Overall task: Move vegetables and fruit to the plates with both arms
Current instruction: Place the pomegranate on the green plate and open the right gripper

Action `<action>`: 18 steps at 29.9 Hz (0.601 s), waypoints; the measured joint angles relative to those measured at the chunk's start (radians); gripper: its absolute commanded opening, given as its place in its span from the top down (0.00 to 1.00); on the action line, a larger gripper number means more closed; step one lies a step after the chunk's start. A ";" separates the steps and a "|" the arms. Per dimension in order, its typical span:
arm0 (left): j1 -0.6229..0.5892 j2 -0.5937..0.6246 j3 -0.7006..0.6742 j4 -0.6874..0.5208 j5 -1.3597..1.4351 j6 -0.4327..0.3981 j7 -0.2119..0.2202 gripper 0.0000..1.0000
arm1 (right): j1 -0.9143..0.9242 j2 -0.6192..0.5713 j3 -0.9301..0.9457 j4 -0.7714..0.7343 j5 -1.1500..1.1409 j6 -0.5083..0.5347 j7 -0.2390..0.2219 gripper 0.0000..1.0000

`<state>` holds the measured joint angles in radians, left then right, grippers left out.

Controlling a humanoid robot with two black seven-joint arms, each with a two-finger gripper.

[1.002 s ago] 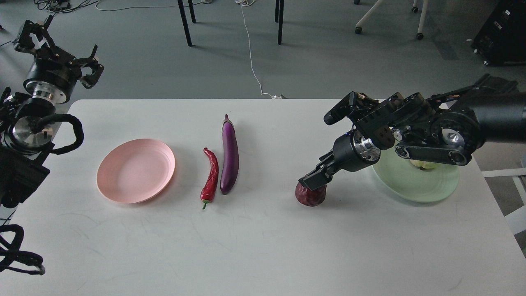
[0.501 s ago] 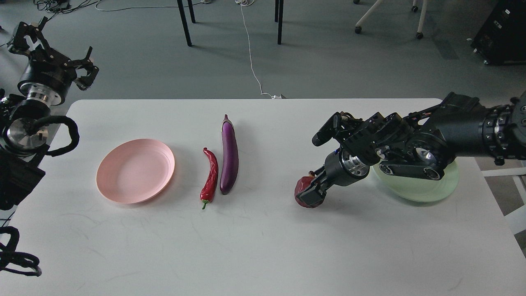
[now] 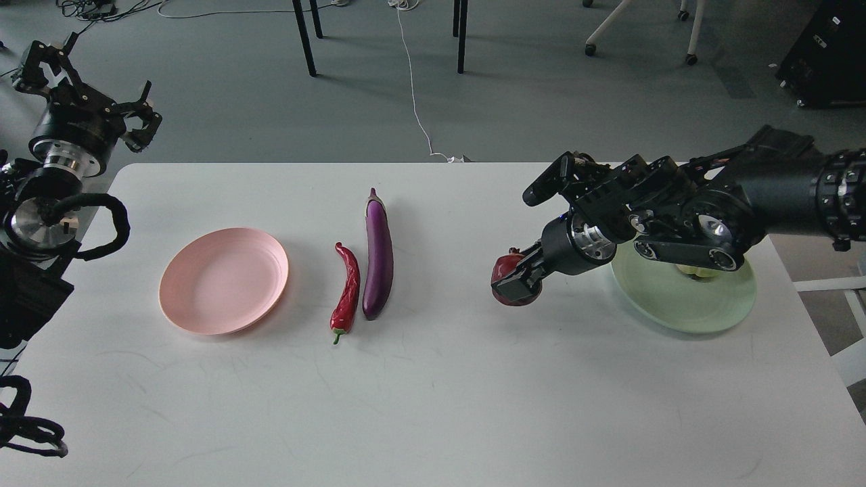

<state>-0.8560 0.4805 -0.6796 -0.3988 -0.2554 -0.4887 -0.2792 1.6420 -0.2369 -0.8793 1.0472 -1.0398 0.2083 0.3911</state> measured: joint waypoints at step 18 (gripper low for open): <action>-0.003 0.000 0.001 0.000 0.001 0.000 0.002 0.01 | -0.080 -0.380 -0.087 -0.009 -0.183 -0.033 -0.018 0.14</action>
<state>-0.8589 0.4804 -0.6782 -0.3988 -0.2549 -0.4887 -0.2775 1.5623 -0.6165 -0.9665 1.0386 -1.2225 0.1755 0.3728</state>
